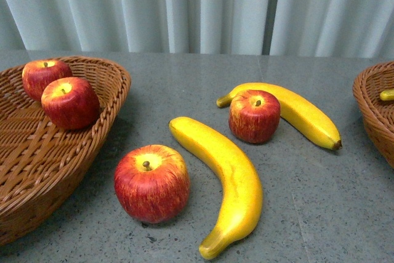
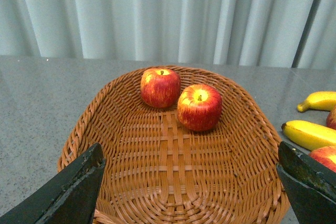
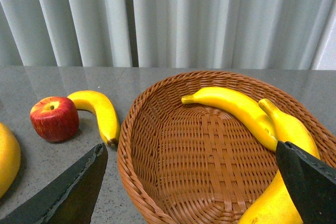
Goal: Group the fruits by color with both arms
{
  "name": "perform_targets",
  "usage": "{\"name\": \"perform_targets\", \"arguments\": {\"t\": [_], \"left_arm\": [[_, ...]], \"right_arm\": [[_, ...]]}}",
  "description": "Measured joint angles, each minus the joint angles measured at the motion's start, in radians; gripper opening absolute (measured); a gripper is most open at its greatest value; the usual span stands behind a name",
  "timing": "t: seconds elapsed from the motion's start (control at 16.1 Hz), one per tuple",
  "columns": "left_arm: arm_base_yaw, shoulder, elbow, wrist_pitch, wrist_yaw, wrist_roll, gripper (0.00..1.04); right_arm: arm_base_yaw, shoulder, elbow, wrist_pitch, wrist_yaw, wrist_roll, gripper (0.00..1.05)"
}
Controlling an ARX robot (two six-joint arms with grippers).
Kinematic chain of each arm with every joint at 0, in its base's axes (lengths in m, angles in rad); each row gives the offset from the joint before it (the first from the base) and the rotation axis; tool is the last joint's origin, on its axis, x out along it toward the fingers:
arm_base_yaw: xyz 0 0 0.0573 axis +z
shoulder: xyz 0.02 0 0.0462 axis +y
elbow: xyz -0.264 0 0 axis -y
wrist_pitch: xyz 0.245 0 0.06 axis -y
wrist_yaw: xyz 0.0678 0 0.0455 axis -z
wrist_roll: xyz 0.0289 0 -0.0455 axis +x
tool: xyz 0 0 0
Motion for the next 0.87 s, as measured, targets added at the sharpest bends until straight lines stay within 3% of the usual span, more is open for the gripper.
{"name": "perform_targets", "arguments": {"t": [0.87], "left_arm": [[0.0,0.0,0.0,0.0,0.0,0.0,0.98]], "right_arm": [[0.0,0.0,0.0,0.0,0.0,0.0,0.98]]}}
